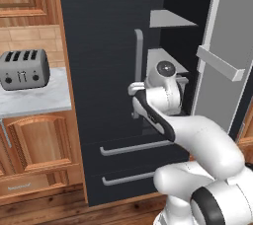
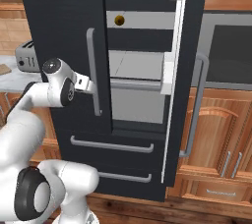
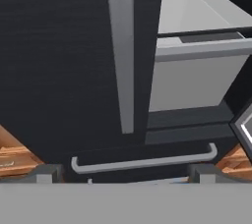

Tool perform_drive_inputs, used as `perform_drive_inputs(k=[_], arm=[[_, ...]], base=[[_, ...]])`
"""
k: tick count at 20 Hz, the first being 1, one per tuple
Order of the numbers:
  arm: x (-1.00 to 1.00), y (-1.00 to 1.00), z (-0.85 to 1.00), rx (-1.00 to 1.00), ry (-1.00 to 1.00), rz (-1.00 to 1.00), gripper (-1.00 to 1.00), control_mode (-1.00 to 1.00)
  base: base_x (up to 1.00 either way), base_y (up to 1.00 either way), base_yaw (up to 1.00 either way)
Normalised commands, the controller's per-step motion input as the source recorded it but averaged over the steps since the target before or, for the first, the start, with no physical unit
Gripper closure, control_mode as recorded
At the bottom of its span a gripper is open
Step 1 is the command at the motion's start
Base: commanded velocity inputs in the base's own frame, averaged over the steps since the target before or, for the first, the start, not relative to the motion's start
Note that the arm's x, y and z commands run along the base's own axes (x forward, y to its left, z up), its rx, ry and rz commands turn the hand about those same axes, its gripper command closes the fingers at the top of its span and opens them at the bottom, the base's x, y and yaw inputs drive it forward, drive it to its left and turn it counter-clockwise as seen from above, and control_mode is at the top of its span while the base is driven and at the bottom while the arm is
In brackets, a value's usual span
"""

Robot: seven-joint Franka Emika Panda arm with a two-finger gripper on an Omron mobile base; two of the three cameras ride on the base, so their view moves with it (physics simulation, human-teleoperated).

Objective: Retrieve a lemon from the fridge and place it on the cutting board with the fish.

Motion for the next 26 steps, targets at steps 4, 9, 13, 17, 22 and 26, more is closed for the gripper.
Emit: perform_drive_inputs(k=[4, 9, 13, 17, 22, 26], arm=[[0.57, -0.03, 0.00, 0.00, -0.09, 0.01, -1.00, -1.00], [0.62, 0.00, 0.00, 0.00, -0.07, 0.04, -1.00, -1.00], [0.52, 0.00, 0.00, -0.01, -0.05, 0.00, -1.00, -1.00], [0.48, 0.00, 0.00, -0.04, -0.01, 0.00, -1.00, -1.00], [0.48, 0.00, 0.00, -0.02, 0.01, -0.02, -1.00, -1.00], [0.50, 0.00, 0.00, 0.00, 0.00, 0.00, -1.00, -1.00]], base=[[0.00, 0.00, 0.00], [0.00, 0.00, 0.00], [0.00, 0.00, 0.00], [0.00, 0.00, 0.00], [0.00, 0.00, 0.00], [0.00, 0.00, 0.00]])
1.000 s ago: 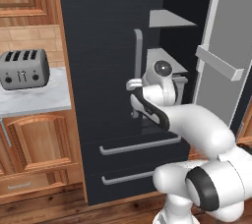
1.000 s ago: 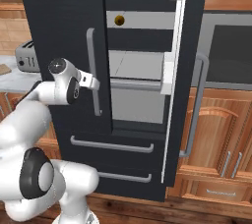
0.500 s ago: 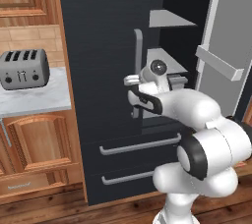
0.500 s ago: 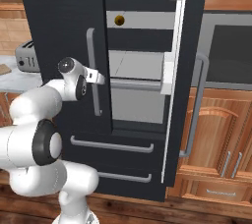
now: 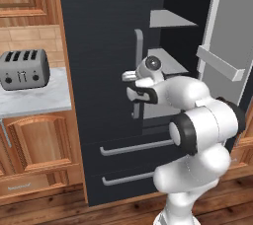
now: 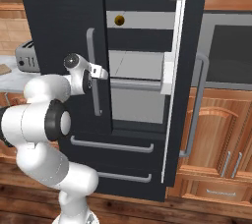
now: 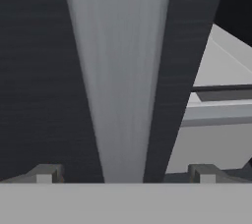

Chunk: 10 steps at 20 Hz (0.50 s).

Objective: Retrieve a lemon from the fridge and place it on the cutting board with the fish.

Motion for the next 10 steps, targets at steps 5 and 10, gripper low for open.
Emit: perform_drive_inputs(k=[5, 10], arm=[[0.47, 0.01, 0.00, 0.00, -0.01, 0.00, -1.00, -1.00], [0.32, 0.00, 0.00, 0.00, -0.05, 0.00, -1.00, -1.00]], base=[[0.00, 0.00, 0.00], [0.00, 0.00, 0.00]])
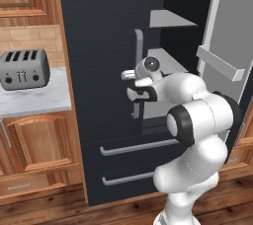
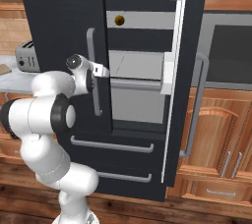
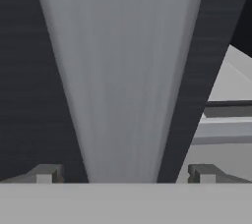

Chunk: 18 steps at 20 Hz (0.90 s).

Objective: Retrieve a lemon from the fridge and place it on the cutting board with the fish.

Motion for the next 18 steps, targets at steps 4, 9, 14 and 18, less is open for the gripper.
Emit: perform_drive_inputs(k=[4, 9, 14, 18], arm=[[0.32, 0.01, 0.00, 0.00, -0.05, 0.00, 1.00, -1.00], [0.17, 0.05, 0.11, -0.03, 0.06, -0.05, 1.00, -1.00], [-0.43, 0.01, 0.10, -0.05, 0.05, -0.16, 1.00, -1.00], [-0.96, 0.18, 0.00, 0.00, 0.03, -0.24, 1.00, -1.00]], base=[[0.00, 0.00, 0.00], [0.00, 0.00, 0.00], [0.00, 0.00, 0.00], [0.00, 0.00, 0.00]])
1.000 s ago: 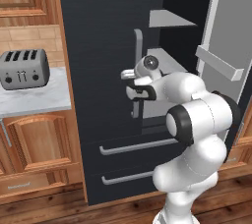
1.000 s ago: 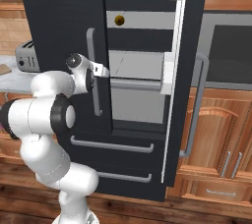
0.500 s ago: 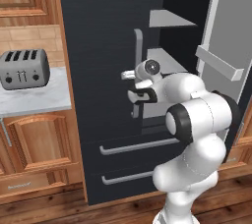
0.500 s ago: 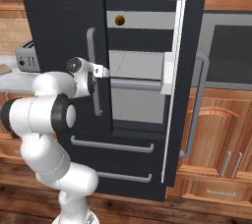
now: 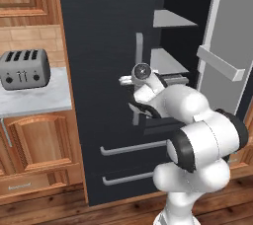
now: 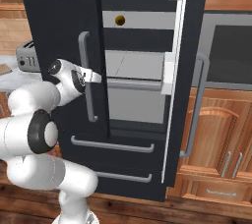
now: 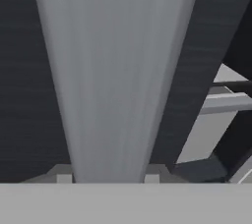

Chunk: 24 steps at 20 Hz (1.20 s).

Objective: Retrieve a lemon from the fridge and place it on the cutting board with the fish.

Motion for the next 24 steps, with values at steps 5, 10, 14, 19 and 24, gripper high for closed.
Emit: perform_drive_inputs(k=[5, 10, 14, 19, 24], arm=[[-0.99, 0.62, 0.00, 0.00, 0.00, -0.35, 1.00, -1.00], [-1.00, 0.81, 0.00, 0.00, 0.00, -0.34, 1.00, -1.00], [-0.85, 0.47, 0.00, 0.00, 0.12, -0.23, 1.00, -1.00], [-0.44, 0.56, 0.00, 0.00, 0.19, -0.21, 1.00, -1.00], [-0.03, 0.64, -0.01, -0.01, 0.07, -0.23, -1.00, -1.00]], base=[[0.00, 0.00, 0.00], [0.00, 0.00, 0.00], [0.00, 0.00, 0.00], [0.00, 0.00, 0.00], [0.00, 0.00, 0.00]])
